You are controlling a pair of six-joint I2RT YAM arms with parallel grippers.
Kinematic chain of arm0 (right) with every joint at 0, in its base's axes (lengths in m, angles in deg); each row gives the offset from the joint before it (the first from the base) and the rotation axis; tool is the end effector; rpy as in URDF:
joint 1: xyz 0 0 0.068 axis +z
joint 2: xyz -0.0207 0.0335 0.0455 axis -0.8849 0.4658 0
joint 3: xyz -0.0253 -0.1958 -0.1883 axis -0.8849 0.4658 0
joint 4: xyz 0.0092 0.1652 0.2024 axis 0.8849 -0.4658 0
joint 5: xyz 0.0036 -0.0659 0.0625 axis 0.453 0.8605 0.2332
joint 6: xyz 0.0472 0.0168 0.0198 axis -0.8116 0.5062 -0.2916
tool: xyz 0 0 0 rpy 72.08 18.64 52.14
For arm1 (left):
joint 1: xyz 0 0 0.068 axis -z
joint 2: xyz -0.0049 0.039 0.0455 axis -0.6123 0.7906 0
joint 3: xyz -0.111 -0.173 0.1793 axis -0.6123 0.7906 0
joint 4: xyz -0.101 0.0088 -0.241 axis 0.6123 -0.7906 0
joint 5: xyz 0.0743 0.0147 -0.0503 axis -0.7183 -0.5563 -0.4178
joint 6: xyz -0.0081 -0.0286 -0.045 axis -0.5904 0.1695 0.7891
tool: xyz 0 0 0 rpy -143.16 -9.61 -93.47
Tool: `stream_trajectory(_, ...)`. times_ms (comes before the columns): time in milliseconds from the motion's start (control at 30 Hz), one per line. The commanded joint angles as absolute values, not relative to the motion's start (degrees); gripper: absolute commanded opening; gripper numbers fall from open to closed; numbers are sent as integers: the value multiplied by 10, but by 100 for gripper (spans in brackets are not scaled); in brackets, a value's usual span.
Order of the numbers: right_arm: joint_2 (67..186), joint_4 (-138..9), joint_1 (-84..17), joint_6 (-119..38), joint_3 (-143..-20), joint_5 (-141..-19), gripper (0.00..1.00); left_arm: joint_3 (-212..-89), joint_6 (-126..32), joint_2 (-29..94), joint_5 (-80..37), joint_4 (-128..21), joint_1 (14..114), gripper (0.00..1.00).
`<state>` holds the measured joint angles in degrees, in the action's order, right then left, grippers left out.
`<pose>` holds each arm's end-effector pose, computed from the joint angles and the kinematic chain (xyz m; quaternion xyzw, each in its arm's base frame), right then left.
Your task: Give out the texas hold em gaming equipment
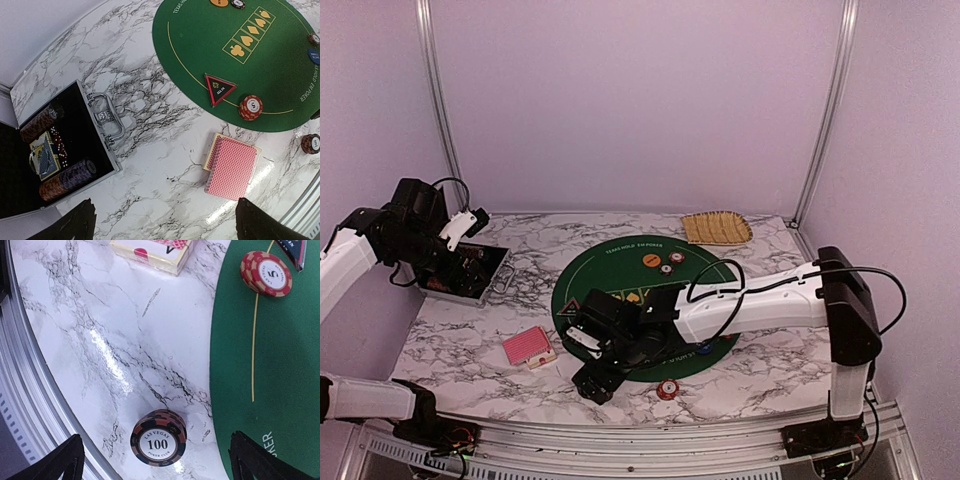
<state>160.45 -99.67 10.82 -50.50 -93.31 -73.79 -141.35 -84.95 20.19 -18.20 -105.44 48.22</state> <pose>0.1232 0.4073 0.1950 -0.4604 0.8572 0.1704 0.1558 0.2106 -0.0462 0.3267 0.3275 0.8751 -0.0457 0.3534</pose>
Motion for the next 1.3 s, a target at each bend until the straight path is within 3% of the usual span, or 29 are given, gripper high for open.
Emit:
stream_trajectory(0,1608,-1002,113,-499,-964,-742,99,-1420,-848,205,-170,-1068,480,99)
stream_trajectory(267,1628,-1018,121,-492,-975,-740,89,-1424,-848,206,-169,-1069,479,99)
stream_trajectory(700,1651,-1025,123,-491,-978,-703,86,-1426,-847,203,-167,-1071,480,99)
stream_trajectory(1267,1667,-1018,123,-492,-966,-705,70,-1427,-850,199,-172,-1073,480,99)
